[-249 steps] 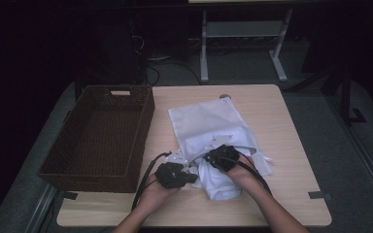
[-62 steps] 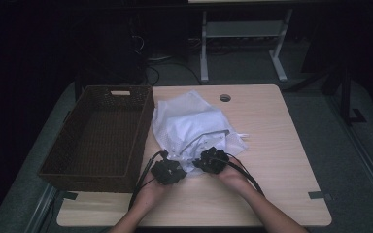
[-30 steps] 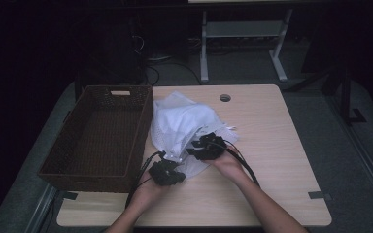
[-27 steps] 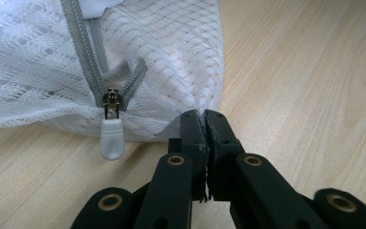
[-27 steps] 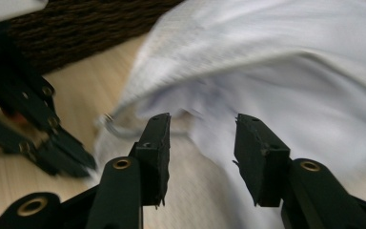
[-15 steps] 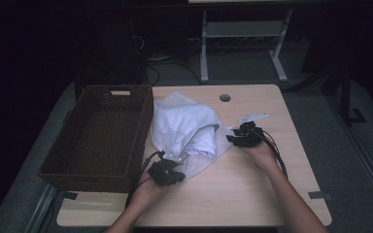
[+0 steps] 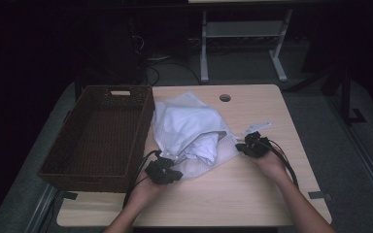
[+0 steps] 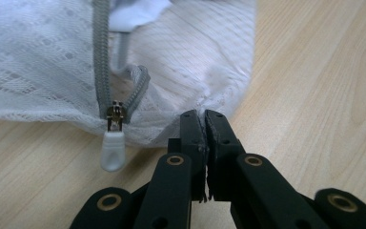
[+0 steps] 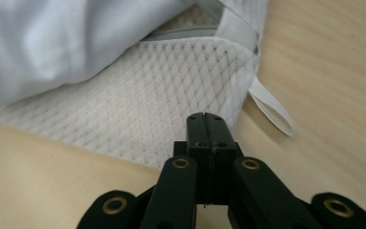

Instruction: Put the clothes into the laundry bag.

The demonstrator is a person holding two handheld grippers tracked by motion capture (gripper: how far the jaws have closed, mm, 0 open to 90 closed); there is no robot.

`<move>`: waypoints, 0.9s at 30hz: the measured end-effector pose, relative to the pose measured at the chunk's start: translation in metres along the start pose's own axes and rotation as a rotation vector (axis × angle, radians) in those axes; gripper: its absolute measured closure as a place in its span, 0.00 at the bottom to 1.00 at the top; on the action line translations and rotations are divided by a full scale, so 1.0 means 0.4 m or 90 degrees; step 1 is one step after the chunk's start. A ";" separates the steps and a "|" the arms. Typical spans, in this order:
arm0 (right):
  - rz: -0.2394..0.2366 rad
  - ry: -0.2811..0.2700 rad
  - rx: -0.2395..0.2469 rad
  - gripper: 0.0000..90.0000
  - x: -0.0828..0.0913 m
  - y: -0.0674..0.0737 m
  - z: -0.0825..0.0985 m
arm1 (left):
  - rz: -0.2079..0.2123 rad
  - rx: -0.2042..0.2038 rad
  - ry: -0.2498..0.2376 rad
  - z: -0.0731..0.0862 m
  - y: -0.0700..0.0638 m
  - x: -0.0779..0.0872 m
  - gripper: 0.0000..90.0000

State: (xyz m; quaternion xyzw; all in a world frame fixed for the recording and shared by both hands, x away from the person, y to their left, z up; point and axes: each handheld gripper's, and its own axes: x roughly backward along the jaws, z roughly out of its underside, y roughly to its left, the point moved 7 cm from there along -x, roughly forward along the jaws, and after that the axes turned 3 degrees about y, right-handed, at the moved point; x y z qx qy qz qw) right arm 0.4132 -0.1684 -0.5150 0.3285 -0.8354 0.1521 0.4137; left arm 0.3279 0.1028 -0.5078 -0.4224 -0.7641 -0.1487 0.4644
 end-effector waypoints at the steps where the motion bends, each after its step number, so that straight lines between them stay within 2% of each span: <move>1: -0.003 0.000 0.006 1.00 0.018 0.009 0.010 | -0.001 0.001 -0.001 0.000 0.000 0.001 0.96; 4: -0.018 -0.007 0.021 1.00 0.069 0.043 0.039 | -0.005 0.005 -0.006 -0.001 -0.004 0.013 0.91; 6: -0.031 -0.009 0.035 1.00 0.099 0.073 0.059 | -0.001 0.001 -0.017 -0.009 -0.016 0.031 0.80; 8: -0.046 -0.010 0.048 1.00 0.122 0.105 0.079 | 0.010 -0.009 -0.034 -0.023 -0.036 0.054 0.70; 10: -0.059 -0.002 0.059 1.00 0.135 0.133 0.102 | 0.026 -0.031 -0.049 -0.040 -0.060 0.071 0.63; 13: -0.078 0.003 0.067 1.00 0.149 0.166 0.127 | 0.049 -0.061 -0.061 -0.070 -0.100 0.071 0.56; 18: -0.096 0.004 0.073 1.00 0.168 0.199 0.149 | 0.065 -0.095 -0.042 -0.106 -0.141 0.012 0.48; 22: -0.097 0.008 0.081 1.00 0.171 0.205 0.155 | 0.073 -0.115 -0.015 -0.122 -0.160 -0.045 0.42; 25: -0.094 0.012 0.082 1.00 0.168 0.205 0.157 | 0.053 -0.131 0.008 -0.127 -0.163 -0.086 0.43; 27: -0.092 0.011 0.080 0.99 0.169 0.205 0.158 | 0.036 -0.133 0.014 -0.129 -0.157 -0.105 0.49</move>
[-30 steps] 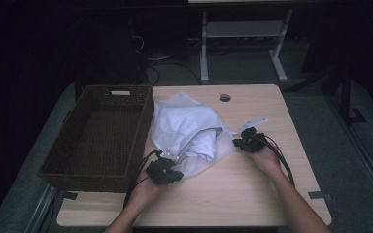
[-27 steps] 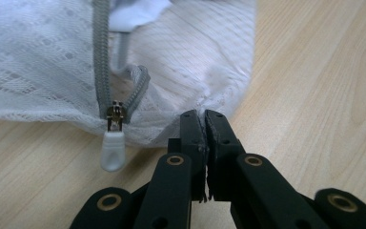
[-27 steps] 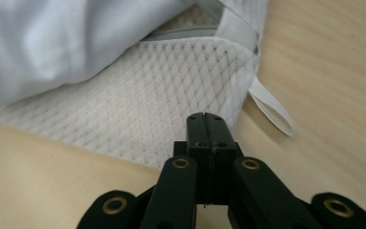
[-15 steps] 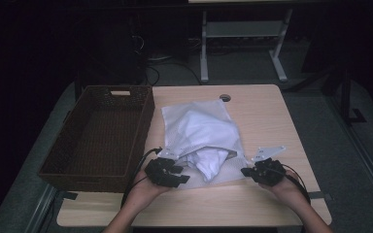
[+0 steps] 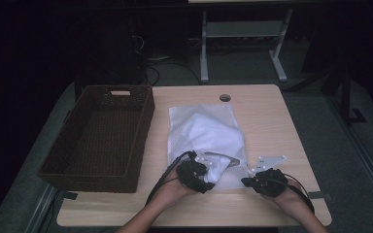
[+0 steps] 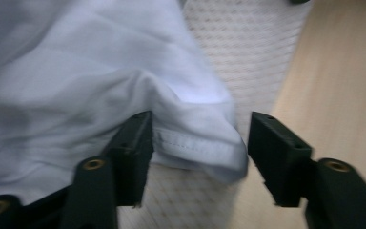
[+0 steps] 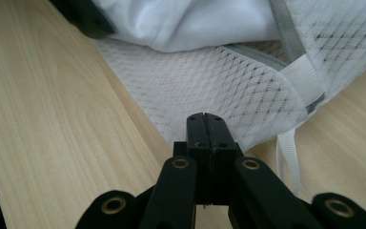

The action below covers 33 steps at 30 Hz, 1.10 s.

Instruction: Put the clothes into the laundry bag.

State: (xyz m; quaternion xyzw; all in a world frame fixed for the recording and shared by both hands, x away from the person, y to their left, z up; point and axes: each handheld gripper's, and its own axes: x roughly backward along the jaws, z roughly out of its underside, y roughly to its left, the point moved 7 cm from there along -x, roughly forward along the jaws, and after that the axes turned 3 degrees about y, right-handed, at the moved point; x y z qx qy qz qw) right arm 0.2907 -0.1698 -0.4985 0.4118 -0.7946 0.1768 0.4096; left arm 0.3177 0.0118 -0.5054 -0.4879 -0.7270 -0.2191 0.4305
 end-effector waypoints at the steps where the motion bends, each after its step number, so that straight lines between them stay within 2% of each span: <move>1: 0.002 -0.007 -0.001 0.91 0.003 0.000 -0.002 | -0.005 -0.003 0.003 0.000 0.006 -0.005 0.56; 2: 0.009 -0.021 -0.006 0.77 0.009 0.000 -0.008 | -0.005 -0.001 0.004 0.000 0.010 -0.008 0.64; 3: 0.009 -0.033 -0.006 0.74 0.014 0.003 -0.015 | -0.001 -0.002 0.003 0.001 0.013 -0.009 0.70; 4: 0.000 -0.042 -0.003 0.74 0.016 0.008 -0.021 | 0.013 0.001 0.002 0.002 0.015 -0.010 0.77; 6: -0.022 -0.056 0.010 0.77 0.012 0.028 -0.039 | 0.020 0.007 -0.001 0.003 0.020 -0.010 0.90; 8: -0.031 -0.046 0.032 0.85 -0.015 0.050 -0.052 | 0.027 0.014 -0.006 0.000 0.022 -0.006 0.95; 12: -0.045 -0.017 0.066 0.99 -0.086 0.084 -0.083 | 0.022 0.013 -0.016 -0.011 0.021 0.011 0.96; 16: -0.040 -0.007 0.090 1.00 -0.134 0.104 -0.112 | 0.016 0.022 -0.028 -0.016 0.033 0.027 0.96; 18: -0.029 0.009 0.108 1.00 -0.151 0.107 -0.117 | 0.013 0.027 -0.034 -0.017 0.043 0.031 0.96; 21: -0.026 0.007 0.113 1.00 -0.155 0.112 -0.119 | -0.001 0.037 -0.038 -0.023 0.062 0.033 0.96; 23: -0.036 0.008 0.096 1.00 -0.154 0.111 -0.117 | -0.015 0.043 -0.040 -0.033 0.074 0.028 0.96; 29: -0.023 -0.001 0.108 1.00 -0.154 0.114 -0.114 | -0.045 0.065 -0.035 -0.066 0.120 -0.006 0.97; 31: -0.031 0.001 0.104 1.00 -0.153 0.116 -0.113 | -0.055 0.071 -0.037 -0.077 0.134 -0.014 0.97; 33: -0.037 0.004 0.103 1.00 -0.151 0.118 -0.111 | -0.081 0.074 -0.036 -0.086 0.153 -0.020 0.97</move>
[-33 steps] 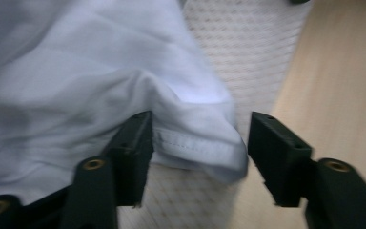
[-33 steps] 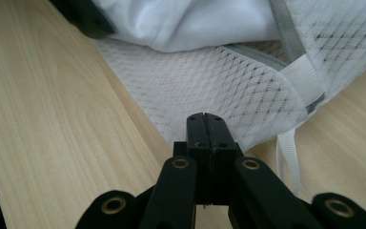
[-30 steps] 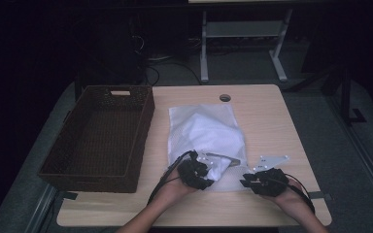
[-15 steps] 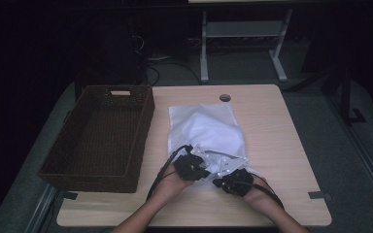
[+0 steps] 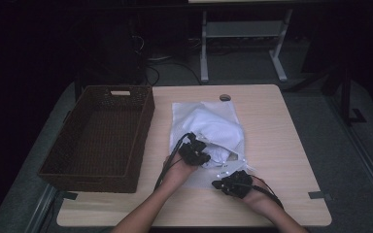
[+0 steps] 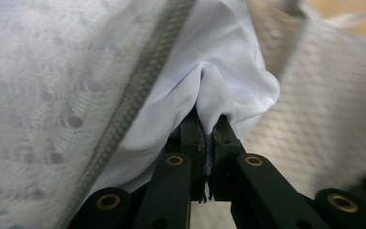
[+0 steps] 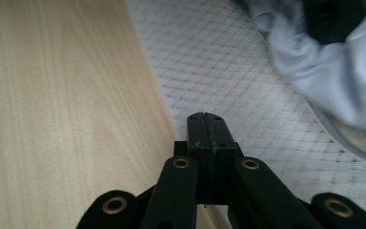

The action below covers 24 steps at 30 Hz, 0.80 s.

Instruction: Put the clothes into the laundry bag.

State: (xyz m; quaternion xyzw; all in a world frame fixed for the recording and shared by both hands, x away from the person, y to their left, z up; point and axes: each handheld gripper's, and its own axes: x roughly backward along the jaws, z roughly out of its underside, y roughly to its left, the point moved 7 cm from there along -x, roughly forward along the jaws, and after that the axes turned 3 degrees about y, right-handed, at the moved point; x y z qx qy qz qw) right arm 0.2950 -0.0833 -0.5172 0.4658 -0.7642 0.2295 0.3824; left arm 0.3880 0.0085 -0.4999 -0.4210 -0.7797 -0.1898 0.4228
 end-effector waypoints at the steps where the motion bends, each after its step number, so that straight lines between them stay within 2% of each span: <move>1: 0.002 -0.001 0.000 1.00 0.000 0.001 0.001 | -0.009 0.003 -0.001 -0.005 0.009 -0.003 0.97; 3: 0.007 0.000 0.000 1.00 0.000 0.003 0.000 | -0.025 0.013 -0.007 -0.014 0.031 -0.008 0.97; 6: 0.012 0.001 0.007 1.00 0.000 0.004 0.000 | -0.032 0.034 -0.017 -0.025 0.057 -0.017 0.97; 15: 0.020 0.001 0.016 1.00 0.000 0.006 0.000 | -0.061 0.073 -0.043 -0.070 0.103 -0.052 0.97; 19: 0.021 0.002 0.020 1.00 0.000 0.008 0.000 | -0.076 0.092 -0.050 -0.092 0.135 -0.066 0.97; 21: 0.020 0.001 0.018 1.00 0.001 0.008 0.000 | -0.069 0.106 -0.054 -0.099 0.146 -0.071 0.96; 23: 0.018 0.001 0.016 1.00 0.001 0.008 0.000 | -0.048 0.116 -0.054 -0.098 0.143 -0.068 0.95; 24: 0.017 0.000 0.014 1.00 0.000 0.007 0.001 | -0.039 0.113 -0.053 -0.095 0.138 -0.062 0.93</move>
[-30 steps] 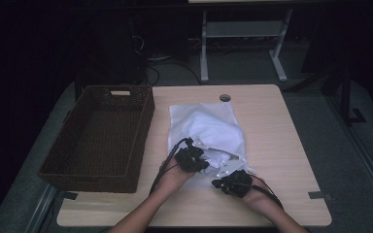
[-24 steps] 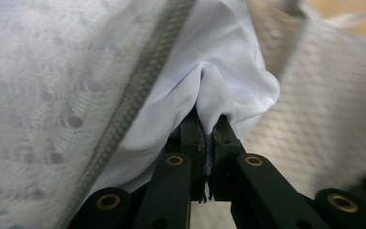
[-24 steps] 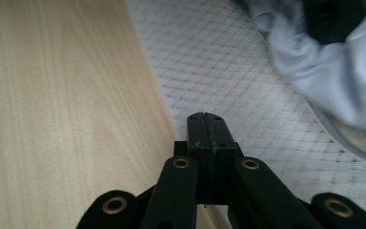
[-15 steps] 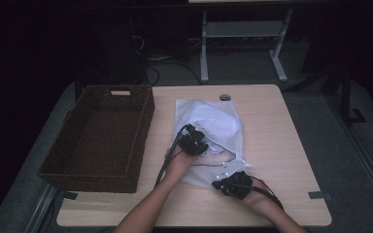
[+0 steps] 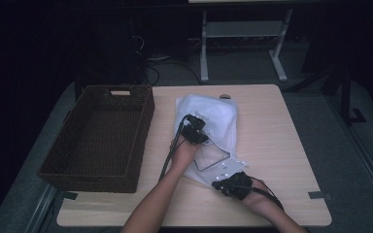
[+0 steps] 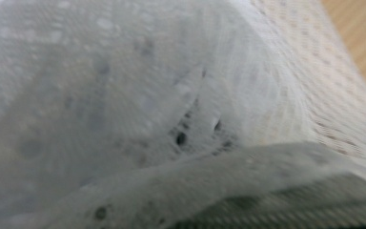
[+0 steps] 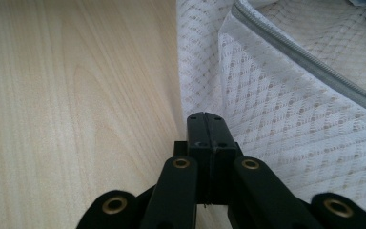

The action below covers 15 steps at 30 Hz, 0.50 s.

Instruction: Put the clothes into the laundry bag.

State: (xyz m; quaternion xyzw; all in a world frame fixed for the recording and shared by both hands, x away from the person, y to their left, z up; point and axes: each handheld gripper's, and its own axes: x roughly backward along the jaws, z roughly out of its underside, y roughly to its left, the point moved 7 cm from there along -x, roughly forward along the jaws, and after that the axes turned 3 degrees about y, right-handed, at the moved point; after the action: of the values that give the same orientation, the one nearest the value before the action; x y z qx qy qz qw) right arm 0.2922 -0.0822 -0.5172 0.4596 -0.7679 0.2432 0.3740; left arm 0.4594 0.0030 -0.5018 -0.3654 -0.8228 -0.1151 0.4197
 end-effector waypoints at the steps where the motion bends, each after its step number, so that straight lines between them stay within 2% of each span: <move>1: 0.000 -0.001 -0.001 1.00 0.000 0.000 0.000 | 0.009 -0.002 0.004 0.005 -0.006 0.009 0.90; 4: -0.006 -0.006 -0.009 1.00 0.000 -0.002 0.002 | 0.039 -0.013 -0.006 0.024 -0.027 0.054 0.83; 7: -0.014 -0.015 -0.020 1.00 0.000 -0.004 0.004 | 0.051 -0.024 -0.028 0.046 -0.041 0.118 0.81; 10: -0.013 -0.012 -0.020 1.00 0.000 -0.004 0.004 | 0.041 -0.035 -0.042 0.064 -0.037 0.179 0.80; 12: -0.012 -0.009 -0.019 1.00 0.000 -0.003 0.003 | 0.026 -0.040 -0.051 0.074 -0.023 0.214 0.78; 14: -0.006 -0.001 -0.001 1.00 0.003 -0.006 0.000 | 0.010 -0.038 -0.062 0.084 -0.006 0.239 0.75; 15: -0.003 -0.009 -0.001 0.97 0.011 -0.014 -0.006 | 0.002 -0.037 -0.064 0.089 0.002 0.248 0.73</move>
State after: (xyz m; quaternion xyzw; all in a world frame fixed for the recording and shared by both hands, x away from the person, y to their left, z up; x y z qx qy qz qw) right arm 0.2966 -0.0853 -0.5119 0.4625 -0.7698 0.2387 0.3695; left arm 0.4006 0.0712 -0.4471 -0.3841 -0.8385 -0.1202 0.3674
